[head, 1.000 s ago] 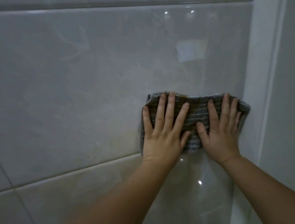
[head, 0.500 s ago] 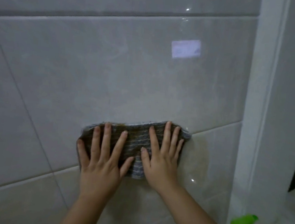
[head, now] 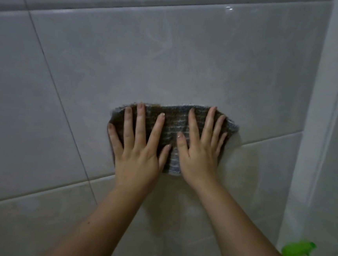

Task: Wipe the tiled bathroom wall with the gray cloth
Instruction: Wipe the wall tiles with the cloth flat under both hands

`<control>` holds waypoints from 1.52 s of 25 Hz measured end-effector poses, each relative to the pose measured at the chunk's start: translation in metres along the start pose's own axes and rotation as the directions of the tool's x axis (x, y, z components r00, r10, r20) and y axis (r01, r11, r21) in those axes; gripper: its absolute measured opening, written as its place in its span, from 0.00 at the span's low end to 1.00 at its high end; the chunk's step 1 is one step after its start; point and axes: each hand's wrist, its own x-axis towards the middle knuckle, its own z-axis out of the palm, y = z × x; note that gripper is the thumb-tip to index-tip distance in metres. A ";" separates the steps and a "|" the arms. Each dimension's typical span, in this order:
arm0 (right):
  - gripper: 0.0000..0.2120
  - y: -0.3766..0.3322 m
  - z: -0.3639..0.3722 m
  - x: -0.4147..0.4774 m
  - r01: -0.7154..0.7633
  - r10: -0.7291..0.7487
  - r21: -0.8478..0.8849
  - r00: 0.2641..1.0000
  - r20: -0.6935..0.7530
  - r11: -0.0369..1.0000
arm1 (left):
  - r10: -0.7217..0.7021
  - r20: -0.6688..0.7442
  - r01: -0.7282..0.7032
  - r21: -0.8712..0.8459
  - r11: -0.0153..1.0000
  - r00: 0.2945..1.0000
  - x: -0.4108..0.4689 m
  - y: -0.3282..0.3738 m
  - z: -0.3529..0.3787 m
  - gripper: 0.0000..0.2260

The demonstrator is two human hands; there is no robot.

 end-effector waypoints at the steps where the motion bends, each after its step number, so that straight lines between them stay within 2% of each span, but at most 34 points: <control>1: 0.28 0.001 0.005 -0.008 0.037 -0.037 -0.014 0.999 -0.024 0.999 | -0.006 0.005 0.006 -0.005 1.000 1.000 -0.015 -0.002 0.002 0.31; 4: 0.26 0.027 0.014 -0.040 0.212 -0.213 -0.089 0.977 -0.007 0.973 | 0.008 0.059 -0.007 -0.012 1.000 0.998 -0.071 -0.005 0.010 0.31; 5: 0.26 0.039 0.012 -0.046 0.230 -0.231 -0.116 0.973 -0.001 0.966 | 0.022 0.081 -0.020 -0.022 1.000 0.997 -0.084 -0.004 0.012 0.31; 7: 0.25 0.050 0.003 -0.050 0.142 -0.150 -0.188 0.988 -0.030 0.972 | 0.031 0.103 -0.027 -0.043 0.999 0.994 -0.087 0.009 0.014 0.31; 10: 0.23 0.039 -0.003 -0.046 -0.044 0.004 -0.257 0.989 -0.151 0.966 | -0.028 0.102 0.035 -0.064 0.997 0.994 -0.068 0.035 0.016 0.32; 12: 0.24 0.036 -0.002 -0.043 -0.072 0.050 -0.122 0.984 -0.173 0.990 | -0.040 0.086 0.047 -0.076 0.996 0.995 -0.063 0.044 0.020 0.32; 15: 0.28 0.041 0.006 -0.047 -0.099 0.113 0.092 0.981 -0.155 0.991 | 0.037 0.027 -0.034 -0.094 0.995 0.999 -0.067 0.039 0.025 0.31; 18: 0.25 0.054 0.009 -0.041 -0.156 0.209 0.260 0.959 -0.189 0.953 | 0.098 -0.002 -0.097 -0.165 0.981 0.995 -0.064 0.041 0.021 0.27; 22: 0.22 0.073 0.005 -0.032 -0.099 0.177 0.268 0.943 -0.282 0.958 | 0.159 0.020 -0.153 -0.161 0.975 0.987 -0.061 0.043 0.020 0.26; 25: 0.22 0.073 0.005 -0.036 -0.115 0.211 0.318 0.934 -0.288 0.941 | 0.166 0.046 -0.158 -0.139 0.978 0.985 -0.062 0.043 0.019 0.27; 27: 0.21 0.064 0.009 -0.045 -0.206 0.256 0.208 0.934 -0.251 0.956 | 0.155 0.074 -0.146 -0.120 0.982 0.985 -0.065 0.045 0.021 0.28; 29: 0.26 0.051 0.013 -0.054 -0.318 0.318 0.028 0.933 -0.168 0.948 | 0.171 0.091 -0.163 -0.090 0.983 0.981 -0.066 0.047 0.021 0.28; 30: 0.29 0.045 0.013 -0.055 -0.358 0.357 0.006 0.928 -0.111 0.934 | 0.186 0.099 -0.179 -0.082 0.981 0.978 -0.066 0.047 0.021 0.29; 31: 0.32 0.042 0.011 -0.052 -0.391 0.393 0.044 0.918 -0.059 0.919 | 0.204 0.099 -0.197 -0.077 0.977 0.974 -0.064 0.048 0.021 0.29; 33: 0.35 0.047 0.006 -0.039 -0.443 0.453 0.240 0.891 0.014 0.864 | 0.230 0.084 -0.224 -0.075 0.972 0.969 -0.058 0.057 0.021 0.29; 35: 0.33 0.066 0.000 -0.023 -0.413 0.455 0.363 0.890 -0.036 0.836 | 0.234 0.071 -0.228 -0.090 0.970 0.970 -0.047 0.072 0.021 0.30; 38: 0.30 0.108 -0.014 0.000 -0.348 0.389 0.302 0.917 -0.086 0.887 | 0.249 0.059 -0.241 -0.119 0.963 0.967 -0.024 0.099 0.025 0.31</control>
